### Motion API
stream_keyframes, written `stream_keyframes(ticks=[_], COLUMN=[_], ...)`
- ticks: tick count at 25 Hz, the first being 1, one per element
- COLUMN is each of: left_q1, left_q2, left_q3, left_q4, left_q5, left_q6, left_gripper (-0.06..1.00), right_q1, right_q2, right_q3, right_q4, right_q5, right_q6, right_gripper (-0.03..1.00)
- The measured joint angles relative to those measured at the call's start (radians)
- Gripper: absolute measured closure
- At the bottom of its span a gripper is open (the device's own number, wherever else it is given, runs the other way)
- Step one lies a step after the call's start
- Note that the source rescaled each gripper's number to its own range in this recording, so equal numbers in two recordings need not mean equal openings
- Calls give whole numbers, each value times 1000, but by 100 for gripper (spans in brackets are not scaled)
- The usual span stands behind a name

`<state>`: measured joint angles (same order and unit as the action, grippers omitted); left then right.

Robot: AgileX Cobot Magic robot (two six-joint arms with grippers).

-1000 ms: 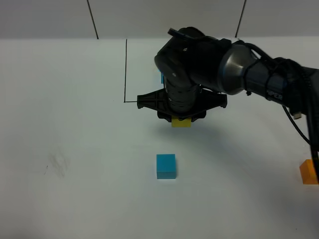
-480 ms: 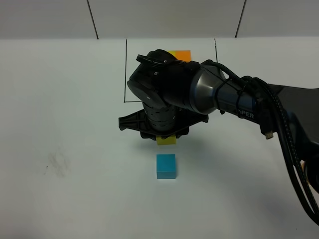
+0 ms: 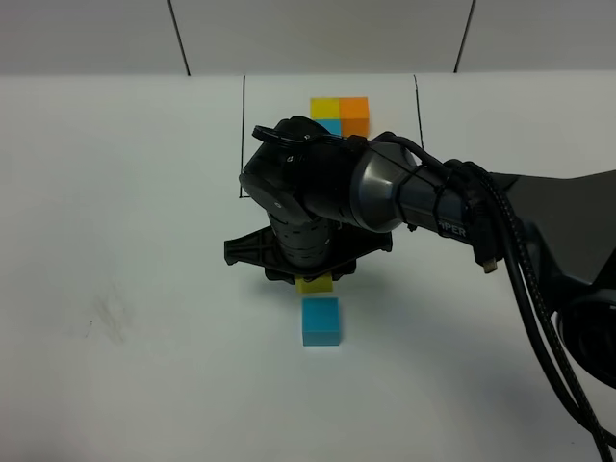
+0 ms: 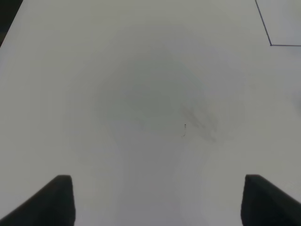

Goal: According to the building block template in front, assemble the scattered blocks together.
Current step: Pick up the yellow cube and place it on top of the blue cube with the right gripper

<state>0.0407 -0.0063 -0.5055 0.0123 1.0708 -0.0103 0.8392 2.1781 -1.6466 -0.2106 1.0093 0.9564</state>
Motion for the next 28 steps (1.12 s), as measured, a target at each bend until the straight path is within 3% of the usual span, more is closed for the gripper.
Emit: stream_keyframes(ticks=[9, 28], left_q1=[0, 0], left_q2=[0, 0], left_q3=[0, 0], left_q4=[0, 0], left_q5=[0, 0], left_q6=[0, 0], left_gripper=[40, 40], right_q1=[0, 0], right_q2=[23, 83], right_q3=[0, -1], right_q4=[-28, -5], right_q5=[3, 23], right_q6=[55, 60], right_gripper=[95, 95])
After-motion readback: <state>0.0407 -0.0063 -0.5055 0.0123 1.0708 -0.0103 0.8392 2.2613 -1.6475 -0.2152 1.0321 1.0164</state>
